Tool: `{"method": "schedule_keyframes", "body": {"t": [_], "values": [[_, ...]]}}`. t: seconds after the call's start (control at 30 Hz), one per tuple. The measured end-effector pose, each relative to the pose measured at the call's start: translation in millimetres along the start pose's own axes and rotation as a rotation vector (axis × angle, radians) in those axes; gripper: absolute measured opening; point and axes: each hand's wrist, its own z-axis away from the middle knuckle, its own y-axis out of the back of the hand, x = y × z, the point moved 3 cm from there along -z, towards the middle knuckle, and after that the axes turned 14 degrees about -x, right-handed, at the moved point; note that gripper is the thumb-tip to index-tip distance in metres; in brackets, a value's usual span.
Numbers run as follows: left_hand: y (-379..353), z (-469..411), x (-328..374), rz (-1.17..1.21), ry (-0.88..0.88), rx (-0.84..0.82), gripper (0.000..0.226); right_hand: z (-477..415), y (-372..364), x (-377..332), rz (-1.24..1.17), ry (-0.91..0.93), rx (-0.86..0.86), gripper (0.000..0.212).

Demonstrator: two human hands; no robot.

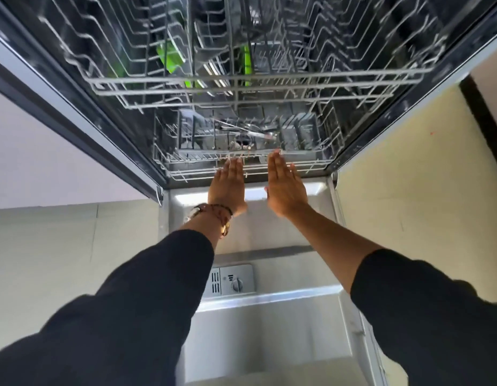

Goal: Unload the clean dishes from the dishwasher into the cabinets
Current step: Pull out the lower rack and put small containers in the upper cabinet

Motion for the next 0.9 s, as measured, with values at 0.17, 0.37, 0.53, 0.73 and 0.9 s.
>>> {"method": "schedule_keyframes", "body": {"t": [0.17,0.37,0.53,0.73,0.9], "values": [[-10,-32,-11,0.002,0.029,-0.091,0.096,-40,-2,-1,0.01,0.006,-0.141,0.075],[10,-32,-7,-0.018,-0.009,0.495,0.055,-48,-5,3,0.031,-0.052,0.107,0.069],[8,-54,-20,0.164,0.051,0.209,0.078,-69,8,0,-0.004,-0.052,-0.028,0.065],[14,-44,-16,0.357,0.016,0.179,0.042,-55,6,-1,0.032,-0.061,0.057,0.046],[-7,-15,-4,0.172,0.01,0.15,0.027,-16,-3,-4,0.052,-0.039,0.038,0.029]]}}
